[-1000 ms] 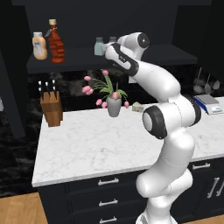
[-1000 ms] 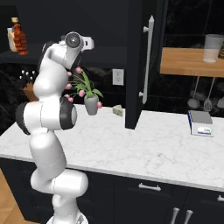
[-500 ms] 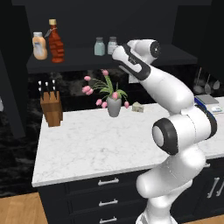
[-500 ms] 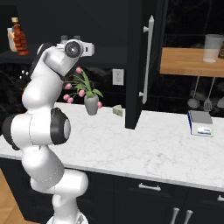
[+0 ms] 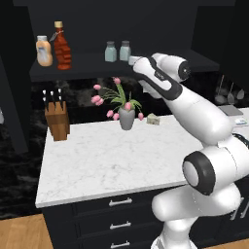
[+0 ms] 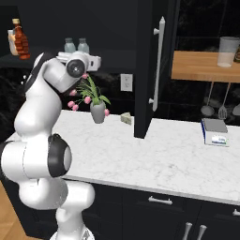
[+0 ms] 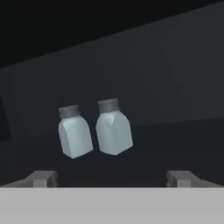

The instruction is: Put the shaker and condiment bottle from the counter next to their counterparts in the cabinet.

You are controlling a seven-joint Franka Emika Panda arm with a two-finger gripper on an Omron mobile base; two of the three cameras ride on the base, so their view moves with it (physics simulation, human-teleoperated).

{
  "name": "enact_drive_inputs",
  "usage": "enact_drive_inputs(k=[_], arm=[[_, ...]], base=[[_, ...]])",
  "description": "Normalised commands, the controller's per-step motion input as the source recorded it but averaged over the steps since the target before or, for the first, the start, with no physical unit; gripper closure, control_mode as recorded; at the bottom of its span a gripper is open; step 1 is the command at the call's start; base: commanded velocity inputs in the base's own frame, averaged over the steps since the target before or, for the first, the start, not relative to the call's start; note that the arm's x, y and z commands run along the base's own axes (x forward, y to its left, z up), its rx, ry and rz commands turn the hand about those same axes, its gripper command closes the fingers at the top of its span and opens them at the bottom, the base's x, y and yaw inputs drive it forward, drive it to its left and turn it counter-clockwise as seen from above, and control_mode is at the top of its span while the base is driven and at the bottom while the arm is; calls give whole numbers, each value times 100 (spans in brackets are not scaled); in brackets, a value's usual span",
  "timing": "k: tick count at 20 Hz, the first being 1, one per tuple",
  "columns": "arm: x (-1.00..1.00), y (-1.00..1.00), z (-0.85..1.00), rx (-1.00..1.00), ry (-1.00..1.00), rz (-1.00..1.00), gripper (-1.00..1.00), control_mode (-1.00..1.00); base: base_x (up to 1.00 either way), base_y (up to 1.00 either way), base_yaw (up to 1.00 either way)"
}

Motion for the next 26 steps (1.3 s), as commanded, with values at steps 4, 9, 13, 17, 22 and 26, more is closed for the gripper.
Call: enact_drive_inputs(k=[4, 9, 13, 17, 22, 26], arm=[[-48, -1, 13, 8, 0, -4, -100, -100], [-76, -1, 23, 8, -6, -6, -100, -100], [-94, -2, 19, 7, -9, -10, -100, -100], [-100, -8, 15, 9, -9, -11, -100, -100], [-100, -8, 13, 12, -8, -13, -100, -100], [-100, -1, 11, 12, -11, -14, -100, -100]], base=[[0, 0, 0], [0, 0, 0], [0, 0, 0], [0, 0, 0], [0, 0, 0], [0, 0, 0]])
